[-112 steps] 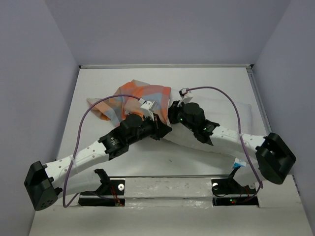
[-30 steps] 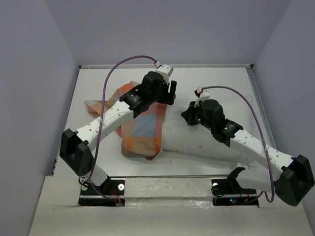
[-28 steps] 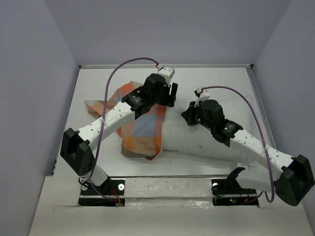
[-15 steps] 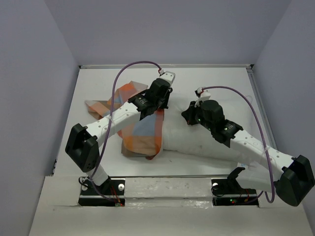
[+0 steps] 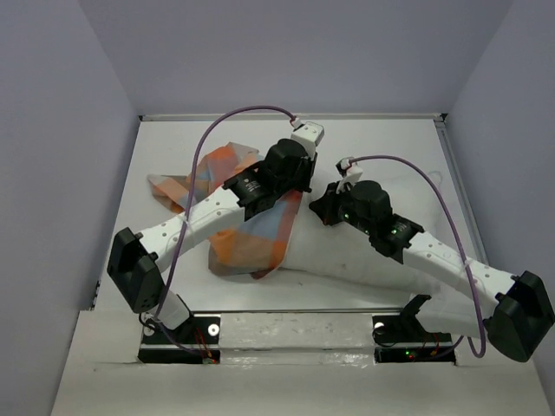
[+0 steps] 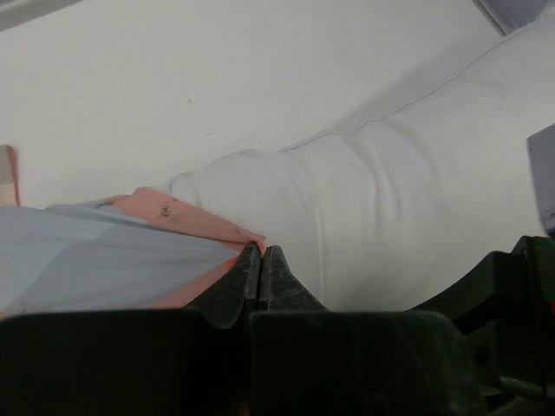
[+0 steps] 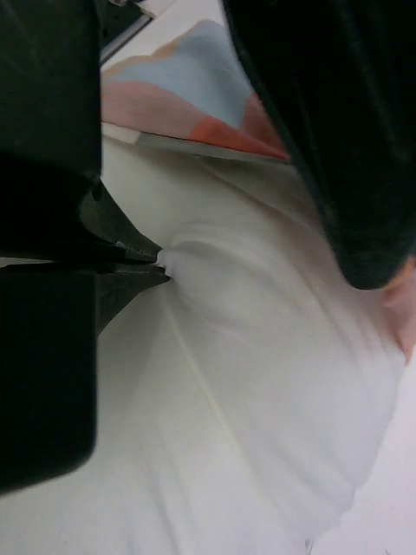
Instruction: Put the pillow into the pillowcase
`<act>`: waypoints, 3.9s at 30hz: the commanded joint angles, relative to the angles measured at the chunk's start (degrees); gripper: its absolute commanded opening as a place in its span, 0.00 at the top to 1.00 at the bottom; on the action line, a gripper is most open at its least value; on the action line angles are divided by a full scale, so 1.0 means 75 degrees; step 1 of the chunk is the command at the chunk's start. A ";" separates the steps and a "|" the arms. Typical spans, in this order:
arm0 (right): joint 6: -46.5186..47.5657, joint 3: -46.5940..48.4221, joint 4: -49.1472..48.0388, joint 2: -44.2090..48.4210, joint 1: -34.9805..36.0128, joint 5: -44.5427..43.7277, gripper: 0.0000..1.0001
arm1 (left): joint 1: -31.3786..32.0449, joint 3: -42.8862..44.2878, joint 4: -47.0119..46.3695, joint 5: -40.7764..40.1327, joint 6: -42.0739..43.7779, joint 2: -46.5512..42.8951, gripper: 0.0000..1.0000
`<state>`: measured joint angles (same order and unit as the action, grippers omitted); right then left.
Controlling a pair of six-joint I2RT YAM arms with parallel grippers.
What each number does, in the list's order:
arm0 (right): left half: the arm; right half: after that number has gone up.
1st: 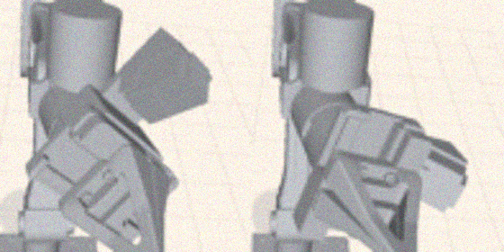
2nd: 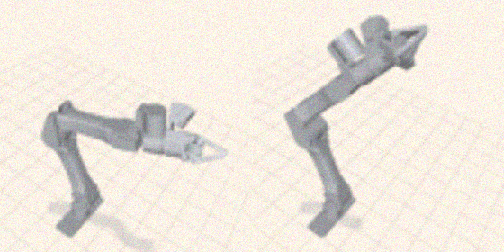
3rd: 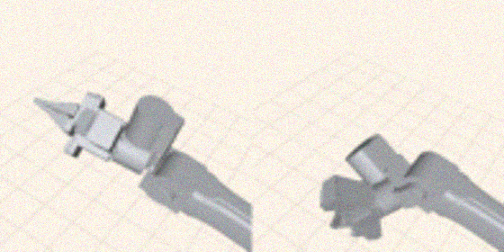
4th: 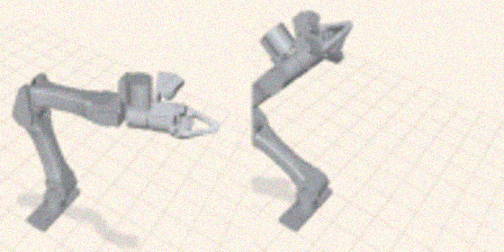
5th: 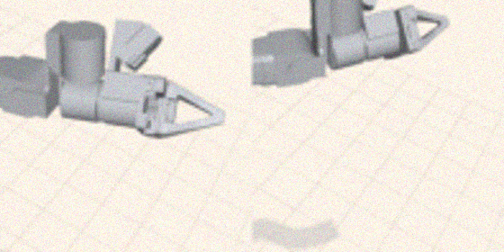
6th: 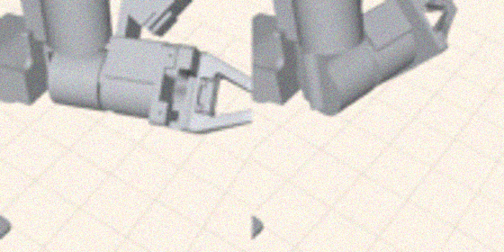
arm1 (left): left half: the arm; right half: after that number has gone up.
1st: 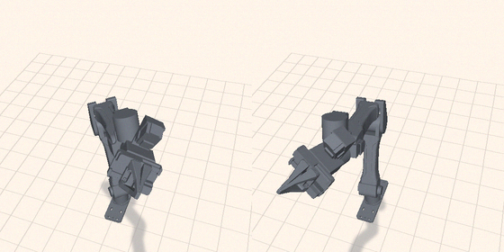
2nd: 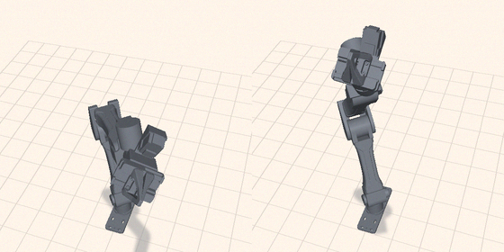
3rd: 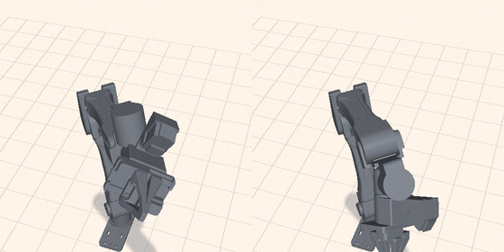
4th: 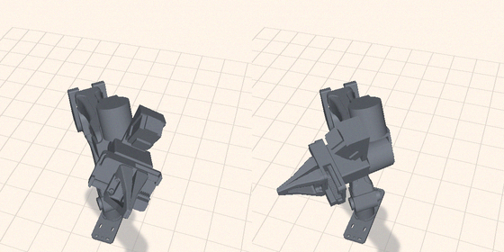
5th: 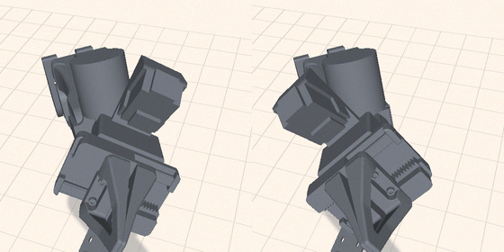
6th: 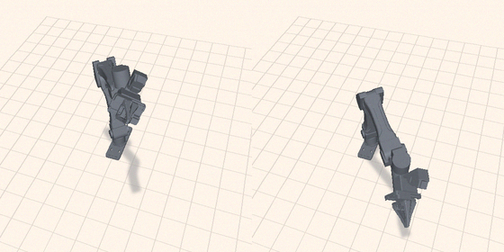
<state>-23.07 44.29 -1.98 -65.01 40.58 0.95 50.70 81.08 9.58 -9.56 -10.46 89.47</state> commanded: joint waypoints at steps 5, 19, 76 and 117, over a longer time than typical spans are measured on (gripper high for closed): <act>-0.0544 -0.0245 -0.2195 0.0102 0.0461 0.1302 1.00 | -0.0127 -0.0591 -0.2492 0.2616 -0.1252 -0.1066 1.00; -0.2373 -0.0762 -0.4999 -0.0506 -0.1027 0.0086 1.00 | -0.0033 -0.2594 -0.3856 0.3302 -0.3480 -0.2451 1.00; 0.0651 0.2478 -0.0634 -0.2539 0.1458 -0.3561 1.00 | -0.1662 -0.4976 -0.4607 0.2528 -0.2039 -0.3445 1.00; -0.3203 0.3319 -0.0849 -0.1513 0.0804 0.3489 1.00 | -0.0795 -0.0873 0.0693 0.1240 -0.1548 -0.4491 1.00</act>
<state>-34.35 74.32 1.37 -76.55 58.11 11.18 44.25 74.91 15.59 -4.16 -24.23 44.27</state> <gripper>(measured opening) 0.047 0.026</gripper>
